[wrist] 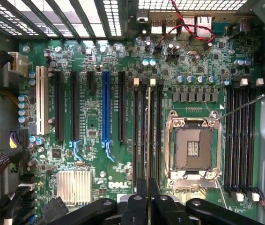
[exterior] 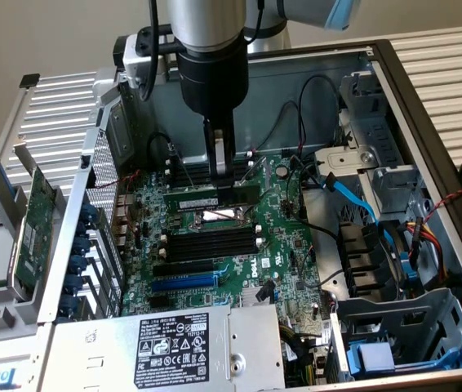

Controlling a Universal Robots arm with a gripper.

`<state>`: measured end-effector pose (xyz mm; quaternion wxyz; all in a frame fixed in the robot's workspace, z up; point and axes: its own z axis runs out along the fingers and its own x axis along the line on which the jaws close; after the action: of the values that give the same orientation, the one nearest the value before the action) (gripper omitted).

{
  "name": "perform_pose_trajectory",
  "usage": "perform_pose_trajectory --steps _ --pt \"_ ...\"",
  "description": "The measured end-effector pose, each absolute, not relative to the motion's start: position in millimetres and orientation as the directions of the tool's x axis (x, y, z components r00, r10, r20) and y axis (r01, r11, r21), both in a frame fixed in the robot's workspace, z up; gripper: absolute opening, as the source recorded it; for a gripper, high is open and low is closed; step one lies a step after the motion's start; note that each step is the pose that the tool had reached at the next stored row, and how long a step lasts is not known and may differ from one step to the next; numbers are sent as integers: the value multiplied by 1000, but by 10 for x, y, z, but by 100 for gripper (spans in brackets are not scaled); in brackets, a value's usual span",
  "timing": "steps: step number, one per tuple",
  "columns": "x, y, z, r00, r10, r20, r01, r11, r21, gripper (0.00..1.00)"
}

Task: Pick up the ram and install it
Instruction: 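Insert the ram into the slot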

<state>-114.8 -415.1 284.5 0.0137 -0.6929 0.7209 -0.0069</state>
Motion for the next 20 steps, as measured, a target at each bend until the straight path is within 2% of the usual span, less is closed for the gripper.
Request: perform_pose_trajectory --steps 20 --pt "-1236 -4047 2644 -39 -999 -3 -999 39 -34 13"
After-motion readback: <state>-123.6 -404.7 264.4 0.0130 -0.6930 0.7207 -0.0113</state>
